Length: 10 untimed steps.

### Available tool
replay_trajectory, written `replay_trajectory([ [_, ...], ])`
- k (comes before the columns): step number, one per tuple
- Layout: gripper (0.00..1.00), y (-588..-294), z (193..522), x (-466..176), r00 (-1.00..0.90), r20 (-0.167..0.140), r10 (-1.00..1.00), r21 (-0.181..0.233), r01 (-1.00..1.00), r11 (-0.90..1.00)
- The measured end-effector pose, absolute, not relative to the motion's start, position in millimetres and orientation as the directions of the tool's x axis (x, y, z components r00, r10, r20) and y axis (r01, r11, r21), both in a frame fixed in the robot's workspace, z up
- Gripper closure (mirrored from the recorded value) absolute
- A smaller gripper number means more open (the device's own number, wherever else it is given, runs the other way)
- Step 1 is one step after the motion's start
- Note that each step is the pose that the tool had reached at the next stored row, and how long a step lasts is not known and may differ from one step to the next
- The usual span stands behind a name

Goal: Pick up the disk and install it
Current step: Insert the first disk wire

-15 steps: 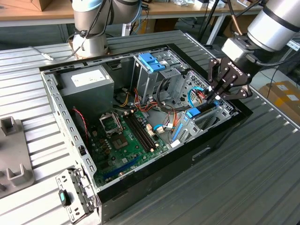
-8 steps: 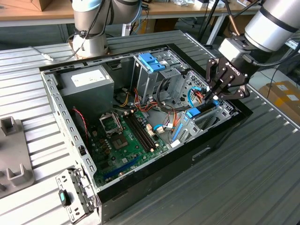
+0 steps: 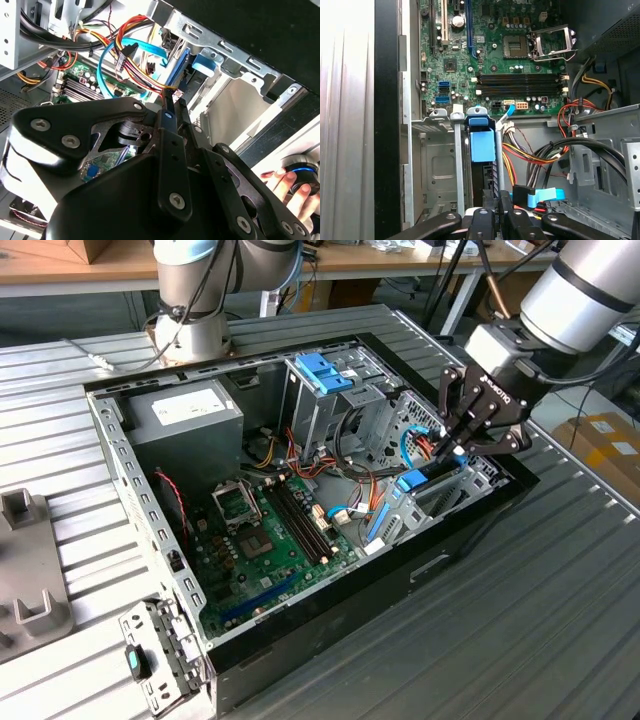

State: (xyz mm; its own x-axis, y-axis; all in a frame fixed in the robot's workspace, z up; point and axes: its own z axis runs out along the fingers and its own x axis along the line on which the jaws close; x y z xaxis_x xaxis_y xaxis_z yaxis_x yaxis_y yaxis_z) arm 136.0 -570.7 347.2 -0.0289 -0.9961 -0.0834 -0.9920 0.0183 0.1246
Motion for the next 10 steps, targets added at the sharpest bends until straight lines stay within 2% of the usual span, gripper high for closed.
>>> replay_trajectory([
  [10,0.83,-572.0,344.4,135.9,-0.029,-0.083,-0.996,0.125,-0.992,0.018],
])
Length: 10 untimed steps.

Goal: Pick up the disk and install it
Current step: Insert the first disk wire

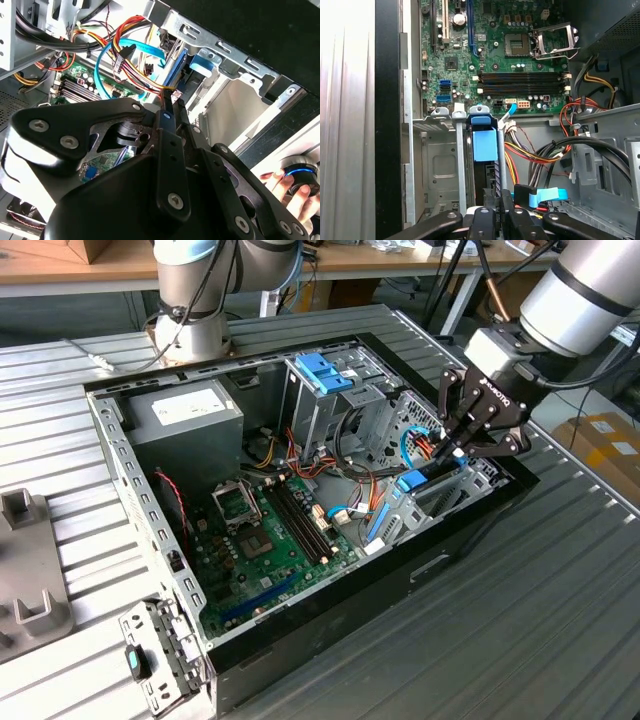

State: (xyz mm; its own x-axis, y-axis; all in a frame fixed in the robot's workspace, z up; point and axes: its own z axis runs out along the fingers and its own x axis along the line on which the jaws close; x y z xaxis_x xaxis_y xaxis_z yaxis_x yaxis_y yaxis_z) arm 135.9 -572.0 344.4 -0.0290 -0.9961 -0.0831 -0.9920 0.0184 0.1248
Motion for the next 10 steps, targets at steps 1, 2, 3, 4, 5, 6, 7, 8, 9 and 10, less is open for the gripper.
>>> replay_trajectory([
  [1,0.83,-572.0,344.4,135.9,-0.029,-0.083,-0.996,0.125,-0.992,0.018],
  [2,0.83,-572.0,344.4,135.9,-0.029,-0.083,-0.996,0.125,-0.992,0.018],
  [3,0.83,-572.0,344.4,135.9,-0.027,-0.084,-0.996,0.125,-0.992,0.016],
  [4,0.83,-572.0,344.5,135.9,-0.024,-0.086,-0.996,0.125,-0.992,0.013],
  [5,0.83,-571.9,344.4,135.9,-0.022,-0.089,-0.996,0.125,-0.992,0.01],
  [6,0.83,-572.0,344.5,135.9,-0.02,-0.091,-0.996,0.125,-0.992,0.008],
  [7,0.83,-572.0,344.9,135.9,-0.018,-0.093,-0.995,0.125,-0.992,0.006],
  [8,0.83,-572.0,345.3,136.0,-0.017,-0.094,-0.995,0.125,-0.992,0.005],
  [9,0.83,-572.0,345.4,136.0,-0.016,-0.096,-0.995,0.125,-0.992,0.004],
  [10,0.83,-572.0,345.4,136.0,-0.016,-0.098,-0.995,0.125,-0.992,0.004],
])
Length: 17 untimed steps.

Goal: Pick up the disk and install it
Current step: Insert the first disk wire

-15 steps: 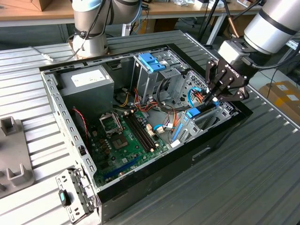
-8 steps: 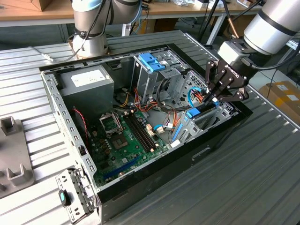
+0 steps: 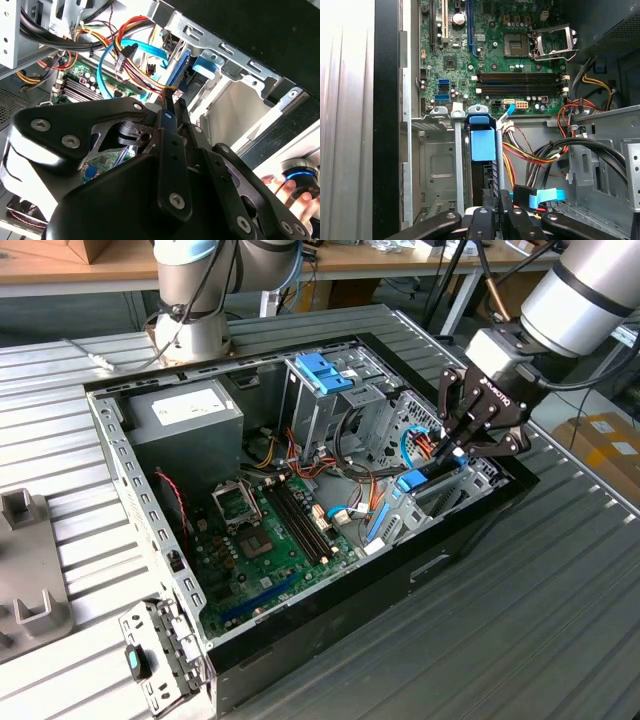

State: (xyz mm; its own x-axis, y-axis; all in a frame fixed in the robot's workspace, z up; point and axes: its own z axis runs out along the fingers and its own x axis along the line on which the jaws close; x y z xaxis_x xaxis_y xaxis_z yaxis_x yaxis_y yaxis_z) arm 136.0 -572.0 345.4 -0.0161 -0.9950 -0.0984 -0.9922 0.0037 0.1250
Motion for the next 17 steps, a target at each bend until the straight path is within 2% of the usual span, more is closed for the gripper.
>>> replay_trajectory([
  [14,0.83,-574.4,341.4,136.1,-0.016,-0.105,-0.994,0.126,-0.992,0.002],
  [17,0.83,-574.3,340.9,136.5,-0.019,-0.104,-0.994,0.162,-0.987,0.002],
])
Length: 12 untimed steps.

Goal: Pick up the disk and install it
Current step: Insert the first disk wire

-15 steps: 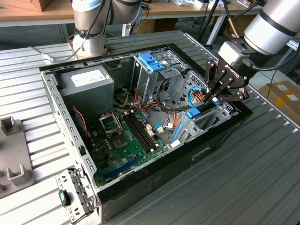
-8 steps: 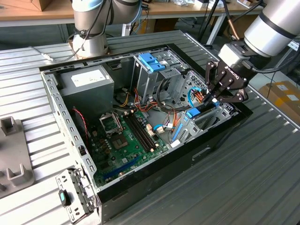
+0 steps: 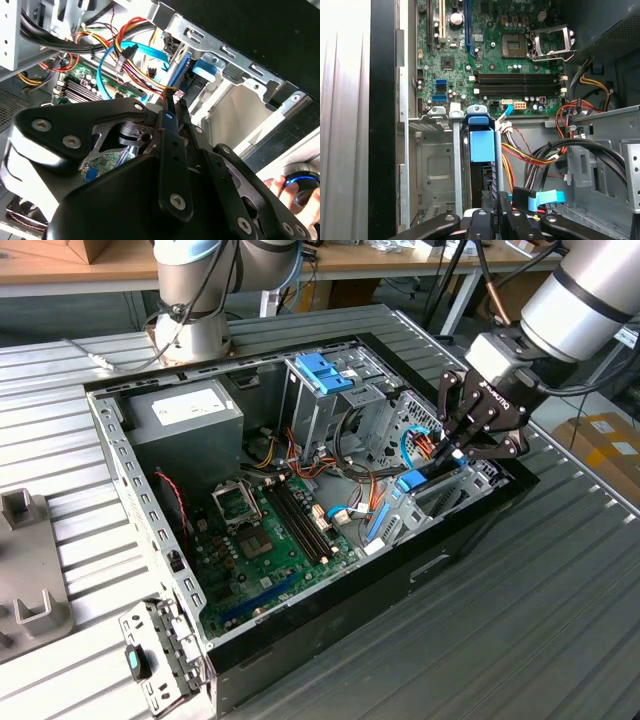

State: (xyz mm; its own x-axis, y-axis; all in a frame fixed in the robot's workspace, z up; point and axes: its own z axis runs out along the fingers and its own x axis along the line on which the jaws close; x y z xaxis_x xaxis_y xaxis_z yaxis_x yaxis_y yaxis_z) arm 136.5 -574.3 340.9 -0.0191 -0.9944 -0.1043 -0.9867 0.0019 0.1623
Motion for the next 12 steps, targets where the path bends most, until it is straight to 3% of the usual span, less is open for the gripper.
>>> replay_trajectory([
  [12,0.83,-574.4,340.7,136.7,-0.022,-0.104,-0.994,0.184,-0.983,0.002],
])
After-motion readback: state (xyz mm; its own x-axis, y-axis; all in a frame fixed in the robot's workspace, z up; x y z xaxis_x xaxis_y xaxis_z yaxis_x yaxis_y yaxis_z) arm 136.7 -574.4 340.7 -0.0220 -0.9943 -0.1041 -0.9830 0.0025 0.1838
